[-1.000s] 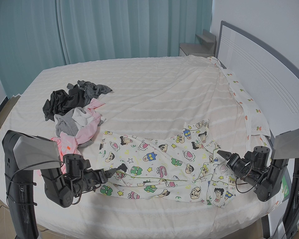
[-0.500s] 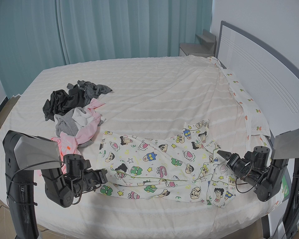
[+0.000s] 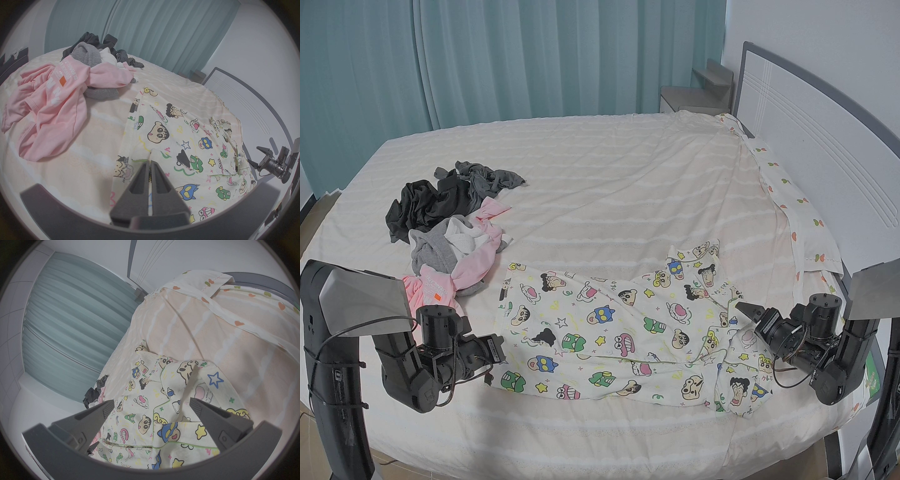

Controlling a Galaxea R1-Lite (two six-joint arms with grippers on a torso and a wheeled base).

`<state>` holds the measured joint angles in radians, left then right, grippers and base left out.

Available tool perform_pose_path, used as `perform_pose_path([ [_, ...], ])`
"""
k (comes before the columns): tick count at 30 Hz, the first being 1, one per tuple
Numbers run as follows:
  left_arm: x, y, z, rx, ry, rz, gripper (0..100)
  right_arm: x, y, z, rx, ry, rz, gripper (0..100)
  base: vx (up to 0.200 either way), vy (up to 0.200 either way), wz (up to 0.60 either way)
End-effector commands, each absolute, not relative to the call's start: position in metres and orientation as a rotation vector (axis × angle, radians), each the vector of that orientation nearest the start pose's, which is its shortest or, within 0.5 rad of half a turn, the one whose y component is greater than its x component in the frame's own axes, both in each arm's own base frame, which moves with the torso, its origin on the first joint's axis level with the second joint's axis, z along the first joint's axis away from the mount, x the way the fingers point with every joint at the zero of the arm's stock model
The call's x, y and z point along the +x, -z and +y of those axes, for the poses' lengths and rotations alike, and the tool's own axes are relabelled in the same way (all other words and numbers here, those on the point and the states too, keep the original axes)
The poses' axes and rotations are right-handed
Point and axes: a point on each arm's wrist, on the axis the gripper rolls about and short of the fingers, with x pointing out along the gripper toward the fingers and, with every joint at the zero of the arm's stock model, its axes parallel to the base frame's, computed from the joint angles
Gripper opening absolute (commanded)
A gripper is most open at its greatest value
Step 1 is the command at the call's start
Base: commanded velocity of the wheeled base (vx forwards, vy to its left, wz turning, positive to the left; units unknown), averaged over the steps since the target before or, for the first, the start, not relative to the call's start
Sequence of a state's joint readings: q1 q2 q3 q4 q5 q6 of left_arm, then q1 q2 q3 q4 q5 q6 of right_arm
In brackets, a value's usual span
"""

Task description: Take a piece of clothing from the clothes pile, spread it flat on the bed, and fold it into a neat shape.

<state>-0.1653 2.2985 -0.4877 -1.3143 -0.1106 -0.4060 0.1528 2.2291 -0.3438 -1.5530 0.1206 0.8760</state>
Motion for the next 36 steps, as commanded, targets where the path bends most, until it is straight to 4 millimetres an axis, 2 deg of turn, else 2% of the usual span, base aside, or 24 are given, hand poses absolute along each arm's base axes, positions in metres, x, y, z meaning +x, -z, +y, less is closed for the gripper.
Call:
perform_pose_path([
  [1,0.312,0.003,-0.048,-0.388,0.148,0.528,0,0.294,-0.015,0.048,0.857,-0.114,0.420,100,0.000,0.000,0.00],
  [10,0.295,-0.002,-0.043,-0.389,0.133,0.551,0,0.295,-0.015,0.048,0.857,-0.114,0.418,100,0.000,0.000,0.00],
  [20,0.302,0.009,-0.041,-0.388,0.123,0.567,0,0.294,-0.015,0.048,0.857,-0.114,0.420,100,0.000,0.000,0.00],
  [21,0.307,0.011,-0.042,-0.390,0.125,0.561,100,0.294,-0.015,0.048,0.857,-0.114,0.420,100,0.000,0.000,0.00],
  [28,0.318,0.021,-0.047,-0.388,0.139,0.563,100,0.295,-0.015,0.048,0.858,-0.111,0.418,100,0.000,0.000,0.00],
  [36,0.320,0.025,-0.058,-0.387,0.191,0.574,100,0.295,-0.015,0.048,0.856,-0.112,0.420,100,0.000,0.000,0.00],
])
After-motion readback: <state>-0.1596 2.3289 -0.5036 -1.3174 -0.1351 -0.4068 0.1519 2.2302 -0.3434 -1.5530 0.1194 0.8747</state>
